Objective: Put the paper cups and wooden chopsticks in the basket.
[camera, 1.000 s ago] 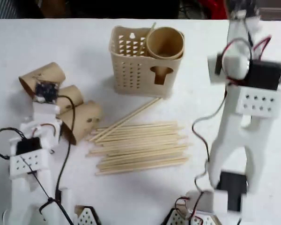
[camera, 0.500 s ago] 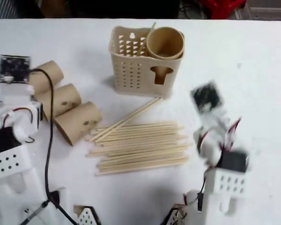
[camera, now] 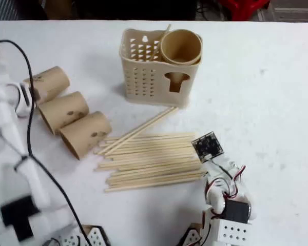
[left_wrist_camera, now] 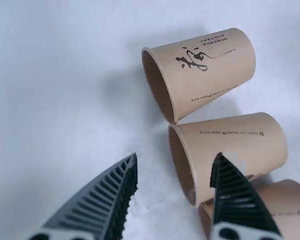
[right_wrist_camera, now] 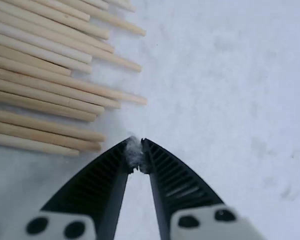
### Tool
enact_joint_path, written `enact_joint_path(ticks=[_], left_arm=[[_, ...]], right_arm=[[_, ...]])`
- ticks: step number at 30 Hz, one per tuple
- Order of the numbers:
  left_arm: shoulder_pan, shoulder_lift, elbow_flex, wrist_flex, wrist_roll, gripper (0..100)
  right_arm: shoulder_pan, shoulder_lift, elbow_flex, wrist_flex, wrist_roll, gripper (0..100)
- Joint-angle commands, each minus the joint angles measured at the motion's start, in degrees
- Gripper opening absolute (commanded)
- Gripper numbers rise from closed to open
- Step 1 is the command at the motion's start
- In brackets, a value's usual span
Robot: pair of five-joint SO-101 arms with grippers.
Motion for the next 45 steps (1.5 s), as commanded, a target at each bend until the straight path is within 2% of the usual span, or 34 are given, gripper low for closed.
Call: enact_joint_path(ticks=[1, 8, 21, 28, 38, 45], left_arm=[[-0.22, 13.49, -15.91, 5.01, 5.27, 25], [-0.31, 31.43, -28.48, 5.89, 7.30, 25], [1.10, 52.35, -51.69, 5.80, 7.91, 25], [3.47, 59.82, -64.53, 5.89, 7.74, 25], [9.10, 64.31, -73.93, 5.19, 7.74, 25], [9.98, 71.52, -76.48, -1.32, 8.00, 25]], right_arm=[[-0.13, -0.84, 0.53, 0.22, 0.70, 1.6], [-0.40, -1.89, 1.85, 0.22, 0.88, 1.6], [-0.48, -1.89, 1.85, 0.22, 0.88, 1.6], [-0.48, -1.89, 1.85, 0.13, 0.88, 1.6], [-0.48, -1.80, 1.85, 0.13, 0.97, 1.7], [-0.48, -1.80, 1.85, 0.13, 0.97, 1.7]])
